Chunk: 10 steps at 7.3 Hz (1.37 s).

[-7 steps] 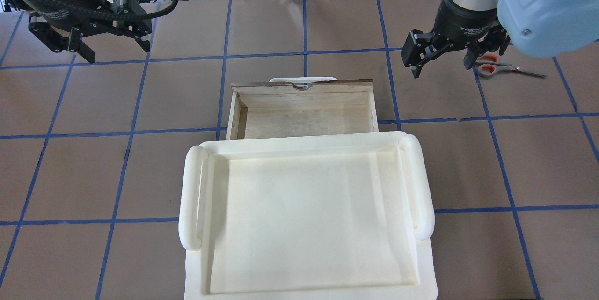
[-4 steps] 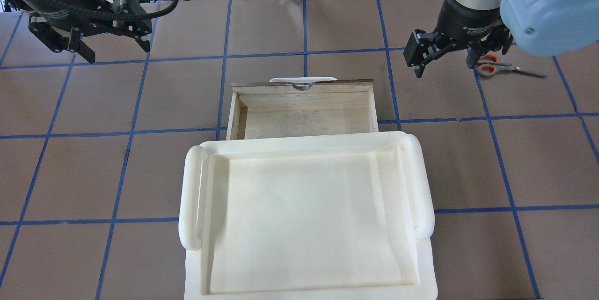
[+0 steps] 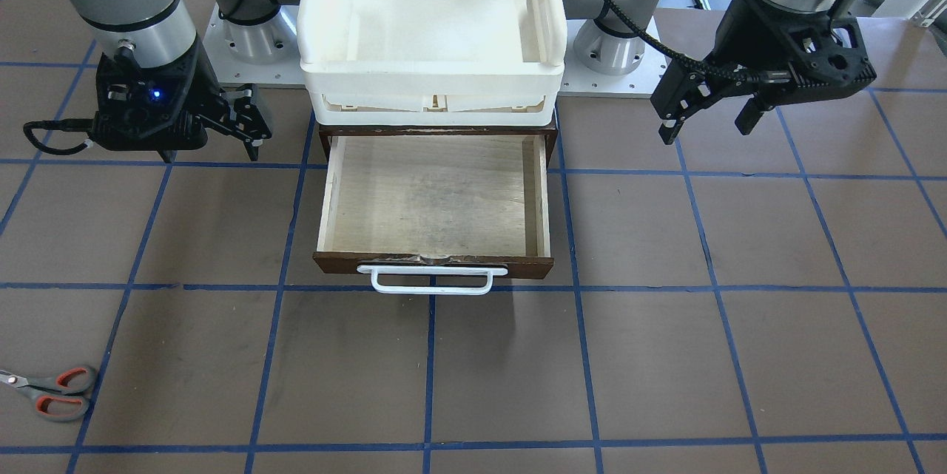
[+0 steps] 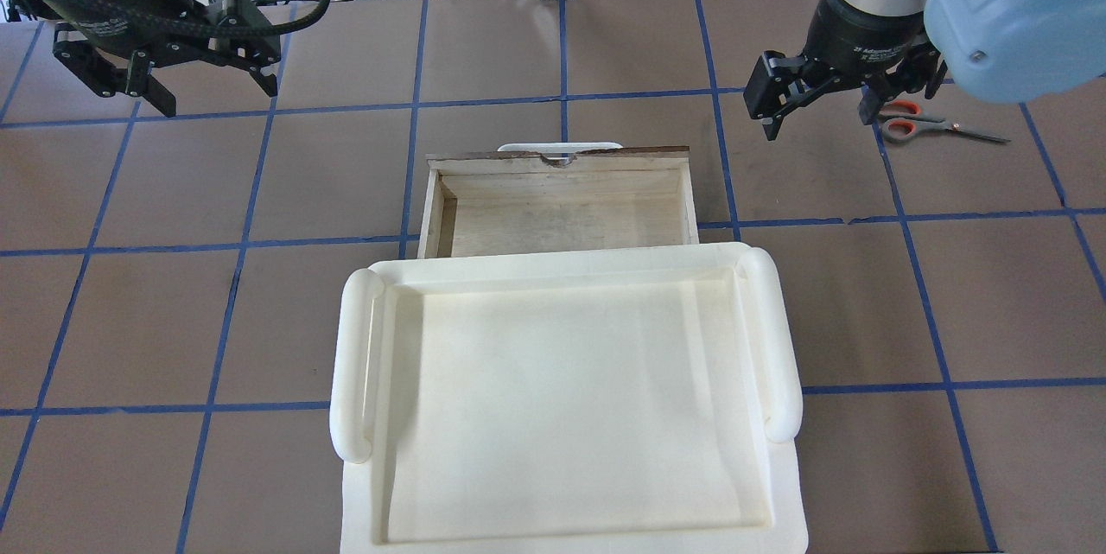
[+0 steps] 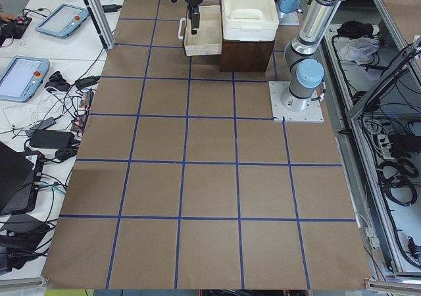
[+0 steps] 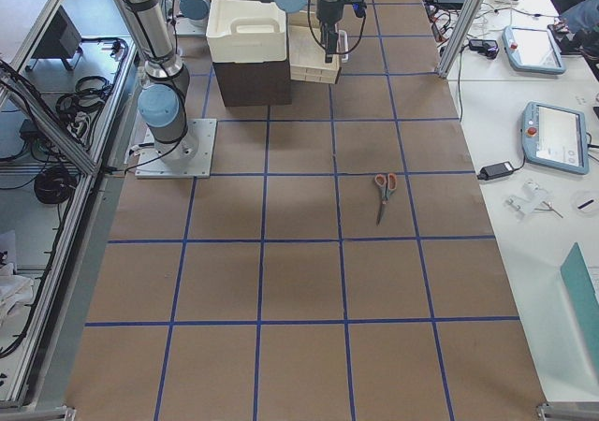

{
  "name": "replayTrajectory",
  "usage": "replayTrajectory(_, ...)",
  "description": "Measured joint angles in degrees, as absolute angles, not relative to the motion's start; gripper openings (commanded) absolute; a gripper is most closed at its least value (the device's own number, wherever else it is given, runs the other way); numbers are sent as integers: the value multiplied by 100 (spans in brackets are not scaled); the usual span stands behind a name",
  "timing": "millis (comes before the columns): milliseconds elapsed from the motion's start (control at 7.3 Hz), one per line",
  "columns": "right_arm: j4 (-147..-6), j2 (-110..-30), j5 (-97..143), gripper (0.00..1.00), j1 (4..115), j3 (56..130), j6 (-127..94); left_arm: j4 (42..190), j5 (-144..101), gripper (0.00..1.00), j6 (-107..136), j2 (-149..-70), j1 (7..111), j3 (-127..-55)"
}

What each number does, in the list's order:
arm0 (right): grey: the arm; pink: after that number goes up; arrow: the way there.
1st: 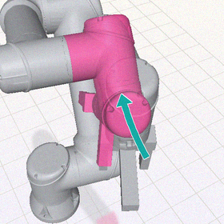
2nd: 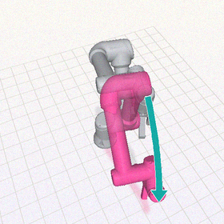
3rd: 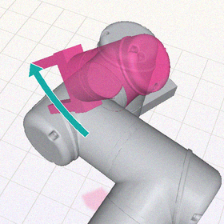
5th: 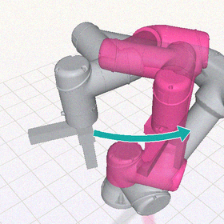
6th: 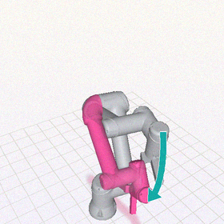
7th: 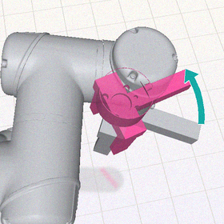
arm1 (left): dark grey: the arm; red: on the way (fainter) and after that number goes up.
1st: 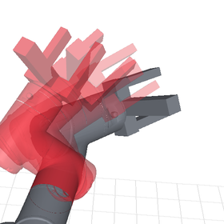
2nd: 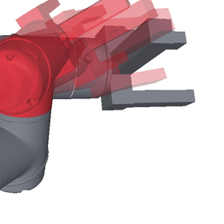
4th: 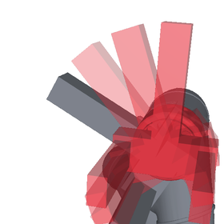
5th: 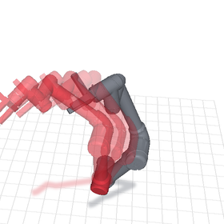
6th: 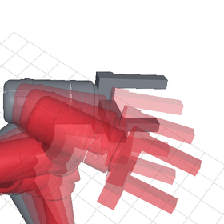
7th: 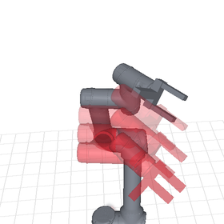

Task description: Put scissors in drawer and close it

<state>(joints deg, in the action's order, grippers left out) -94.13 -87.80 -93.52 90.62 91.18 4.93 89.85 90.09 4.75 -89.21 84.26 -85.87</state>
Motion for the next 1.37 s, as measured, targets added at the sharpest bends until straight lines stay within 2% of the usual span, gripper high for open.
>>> replayTrajectory(822, -9512, -8761, -9394, 100, 9041, 9118, 736, 8990, 9009, 100, 475, -8921, 8429, -8587)
replayTrajectory(1370, -9804, -8551, -9352, 100, 8262, 9122, 2625, 8991, 9009, 100, 475, -8921, 8429, -8587)
